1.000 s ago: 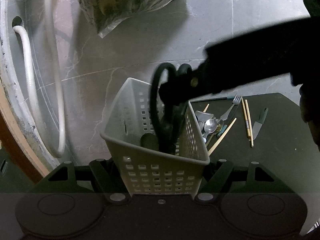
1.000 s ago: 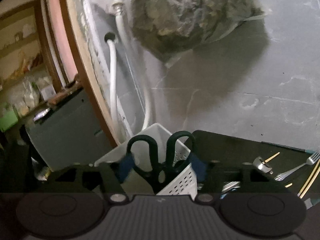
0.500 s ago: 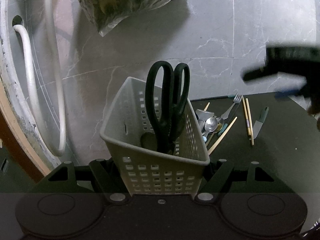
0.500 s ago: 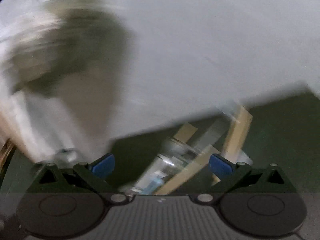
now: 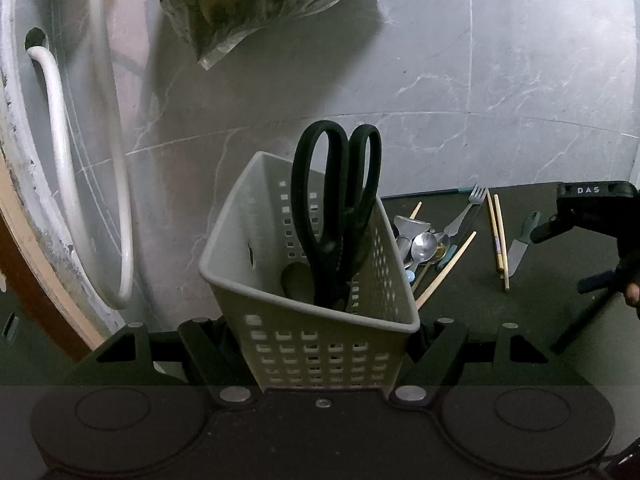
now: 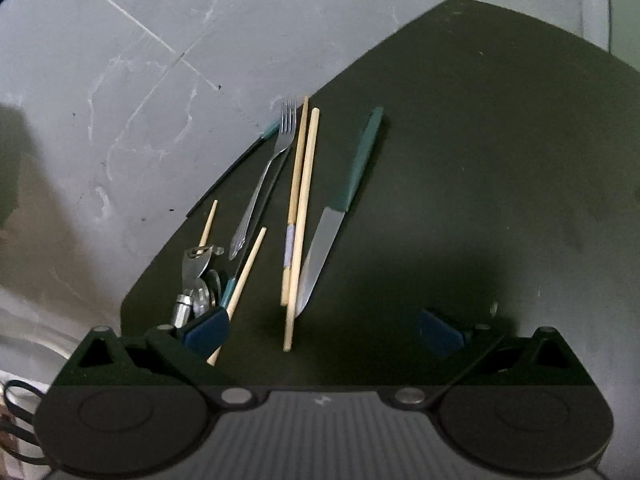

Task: Organize utensils
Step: 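Move the right gripper back over the table to the green-handled knife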

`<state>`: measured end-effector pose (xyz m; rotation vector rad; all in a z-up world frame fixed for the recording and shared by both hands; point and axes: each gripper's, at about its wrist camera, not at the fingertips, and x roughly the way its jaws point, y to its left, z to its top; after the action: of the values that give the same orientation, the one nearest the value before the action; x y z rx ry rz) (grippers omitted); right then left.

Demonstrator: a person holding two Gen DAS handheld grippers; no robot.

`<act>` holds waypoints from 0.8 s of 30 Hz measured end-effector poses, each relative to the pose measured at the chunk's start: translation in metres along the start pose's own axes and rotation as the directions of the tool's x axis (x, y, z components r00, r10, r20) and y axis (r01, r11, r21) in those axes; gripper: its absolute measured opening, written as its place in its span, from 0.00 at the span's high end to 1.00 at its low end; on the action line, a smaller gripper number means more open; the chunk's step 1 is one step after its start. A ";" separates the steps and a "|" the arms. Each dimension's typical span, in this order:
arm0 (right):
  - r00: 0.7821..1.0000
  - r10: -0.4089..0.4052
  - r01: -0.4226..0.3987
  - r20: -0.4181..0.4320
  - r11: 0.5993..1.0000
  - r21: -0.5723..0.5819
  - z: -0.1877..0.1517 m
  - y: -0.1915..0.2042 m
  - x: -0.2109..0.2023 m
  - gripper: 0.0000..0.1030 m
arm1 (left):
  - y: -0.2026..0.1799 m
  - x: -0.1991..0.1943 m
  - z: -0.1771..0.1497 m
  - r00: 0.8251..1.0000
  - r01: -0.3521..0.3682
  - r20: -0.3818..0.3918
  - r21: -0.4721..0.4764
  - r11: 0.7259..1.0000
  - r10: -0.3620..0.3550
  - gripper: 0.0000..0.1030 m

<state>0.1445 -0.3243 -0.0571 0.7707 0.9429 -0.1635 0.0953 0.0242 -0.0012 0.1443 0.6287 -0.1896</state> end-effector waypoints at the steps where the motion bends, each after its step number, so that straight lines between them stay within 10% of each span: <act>1: 1.000 -0.009 0.009 0.004 1.000 -0.014 0.005 0.000 0.003 0.00 | 0.000 0.000 0.000 1.000 -0.001 -0.001 -0.001 1.000 0.001 0.25; 24: 0.954 -0.261 0.266 0.150 0.964 -0.016 0.104 -0.013 0.059 0.00 | -0.007 0.000 0.002 0.999 -0.048 -0.018 -0.033 0.998 0.047 0.25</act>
<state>0.2433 -0.3908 -0.0737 0.5888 0.9035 -0.4301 0.0953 0.0164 0.0000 0.1286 0.6450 -0.1319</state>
